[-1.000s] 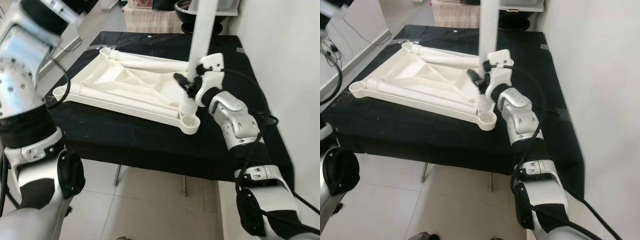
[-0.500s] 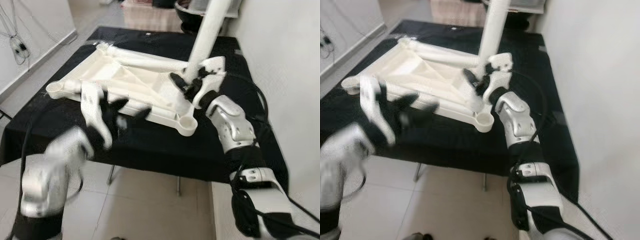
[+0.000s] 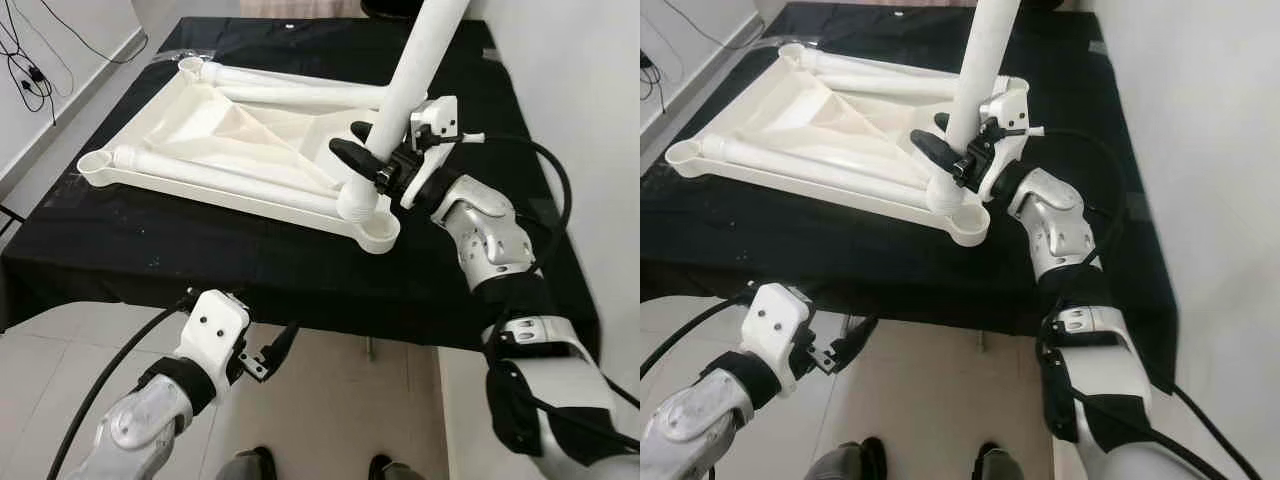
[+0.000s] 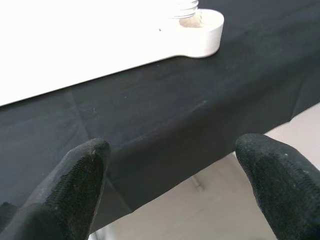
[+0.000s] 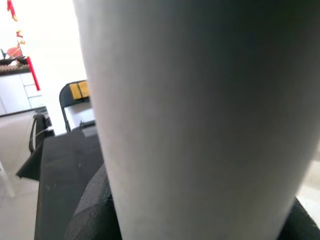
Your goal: Building children table
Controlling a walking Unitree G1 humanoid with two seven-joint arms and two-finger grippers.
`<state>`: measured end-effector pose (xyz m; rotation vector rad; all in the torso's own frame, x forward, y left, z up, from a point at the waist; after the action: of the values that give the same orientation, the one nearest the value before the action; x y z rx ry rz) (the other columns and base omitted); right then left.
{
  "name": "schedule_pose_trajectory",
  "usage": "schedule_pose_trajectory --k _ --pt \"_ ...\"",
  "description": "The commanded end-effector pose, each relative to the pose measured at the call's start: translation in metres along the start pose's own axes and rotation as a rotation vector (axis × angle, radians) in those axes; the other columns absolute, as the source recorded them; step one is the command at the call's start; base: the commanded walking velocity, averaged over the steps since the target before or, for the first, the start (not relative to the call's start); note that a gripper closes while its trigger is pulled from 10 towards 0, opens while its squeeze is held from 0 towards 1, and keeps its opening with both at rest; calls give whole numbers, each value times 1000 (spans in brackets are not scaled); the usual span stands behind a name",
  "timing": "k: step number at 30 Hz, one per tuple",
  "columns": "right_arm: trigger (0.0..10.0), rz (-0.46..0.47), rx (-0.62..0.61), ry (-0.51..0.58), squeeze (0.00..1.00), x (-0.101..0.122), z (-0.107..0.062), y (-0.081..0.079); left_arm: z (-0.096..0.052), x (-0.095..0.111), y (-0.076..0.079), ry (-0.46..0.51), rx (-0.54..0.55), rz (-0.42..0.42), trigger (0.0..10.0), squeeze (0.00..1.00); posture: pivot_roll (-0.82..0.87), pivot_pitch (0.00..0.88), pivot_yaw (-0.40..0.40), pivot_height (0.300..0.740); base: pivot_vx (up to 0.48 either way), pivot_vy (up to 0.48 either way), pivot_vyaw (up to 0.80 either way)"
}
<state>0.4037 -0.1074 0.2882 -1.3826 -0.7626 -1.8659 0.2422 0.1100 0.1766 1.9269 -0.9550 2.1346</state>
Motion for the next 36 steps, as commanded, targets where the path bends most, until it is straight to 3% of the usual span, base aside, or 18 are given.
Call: schedule_pose_trajectory --k 1,5,15,18,23,36 --pt "10000 -26 84 0 0 6 0 -5 -6 1 3 4 8 62 10000 0 70 385 33 740 0 0 0" --pt "10000 -70 128 -36 0 11 -2 -3 -11 4 4 14 28 108 10000 0 66 413 33 740 0 0 0" --pt "10000 -130 225 -95 0 29 -8 1 -20 9 13 24 17 132 10000 0 63 447 29 740 0 0 0" --pt "10000 -136 382 -168 0 34 -16 -7 -23 11 18 33 12 138 10000 0 50 461 18 740 0 0 0" --pt "10000 -130 500 -212 0 35 -18 -17 -23 12 20 36 15 140 10000 0 46 465 8 740 0 0 0" --pt "10000 -101 644 -282 0 30 -11 -32 -20 13 21 41 25 145 10000 0 25 469 -12 740 0 0 0"
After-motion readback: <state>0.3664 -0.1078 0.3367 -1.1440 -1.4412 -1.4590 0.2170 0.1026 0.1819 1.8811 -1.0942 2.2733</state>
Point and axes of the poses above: a point about 5 cm out from each wrist's last joint towards the gripper, its own z axis pointing out of the wrist towards the gripper, its own x axis along the axis of the wrist's last joint, y = z × x, the point moved 4 cm from there along z, pointing out of the wrist towards the gripper, and after that the axes turned 7 degrees about z, right-handed, at the moved point
